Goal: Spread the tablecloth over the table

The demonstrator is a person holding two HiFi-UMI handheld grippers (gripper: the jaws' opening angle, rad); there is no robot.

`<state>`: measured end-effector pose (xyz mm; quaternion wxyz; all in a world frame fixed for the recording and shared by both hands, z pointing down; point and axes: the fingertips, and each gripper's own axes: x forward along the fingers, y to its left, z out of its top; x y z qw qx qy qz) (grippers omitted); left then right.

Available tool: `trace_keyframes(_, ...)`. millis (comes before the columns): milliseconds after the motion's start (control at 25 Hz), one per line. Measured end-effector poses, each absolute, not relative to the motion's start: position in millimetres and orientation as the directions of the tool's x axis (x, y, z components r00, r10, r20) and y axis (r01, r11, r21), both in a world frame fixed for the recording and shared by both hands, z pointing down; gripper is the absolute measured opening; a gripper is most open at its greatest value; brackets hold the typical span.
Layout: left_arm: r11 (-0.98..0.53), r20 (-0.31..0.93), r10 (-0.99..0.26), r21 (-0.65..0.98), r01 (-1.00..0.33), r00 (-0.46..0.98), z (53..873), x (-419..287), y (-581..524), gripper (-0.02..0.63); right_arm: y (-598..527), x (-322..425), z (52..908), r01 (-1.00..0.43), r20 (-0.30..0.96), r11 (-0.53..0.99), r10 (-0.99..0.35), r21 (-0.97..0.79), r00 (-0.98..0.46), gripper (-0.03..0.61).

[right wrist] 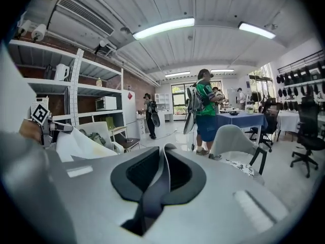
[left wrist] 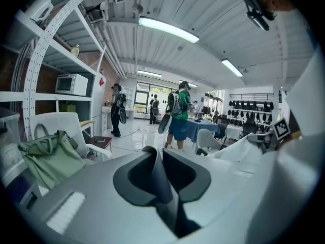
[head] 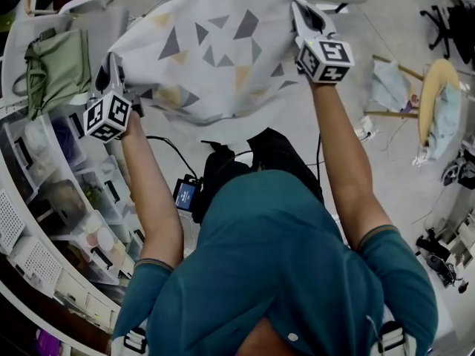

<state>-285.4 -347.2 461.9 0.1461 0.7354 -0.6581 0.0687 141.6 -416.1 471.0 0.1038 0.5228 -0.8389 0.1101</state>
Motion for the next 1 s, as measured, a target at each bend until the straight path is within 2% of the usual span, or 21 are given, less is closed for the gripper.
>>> trace_keyframes(360, -0.075, 0.347, -0.93, 0.141, -0.987, 0.12, 494, -284, -340, 0.031, -415, 142, 503, -0.899, 0.342, 0.427, -0.834, -0.097, -0.434, 0.025)
trace_keyframes(800, -0.087, 0.222, -0.969, 0.12, -0.989, 0.112, 439, -291, -373, 0.031, -460, 145, 459, -0.903, 0.219, 0.417, -0.876, -0.104, -0.43, 0.025)
trace_keyframes(880, -0.074, 0.248, -0.963, 0.127, -0.989, 0.104, 452, -298, -374, 0.031, -463, 158, 478, -0.915, 0.26, 0.378, -0.877, -0.144, -0.403, 0.025)
trace_keyframes(1000, -0.057, 0.35, -0.931, 0.147, -0.987, 0.106, 493, -311, -372, 0.034, -462, 171, 525, -0.921, 0.376, 0.338, -0.842, -0.193, -0.388, 0.025)
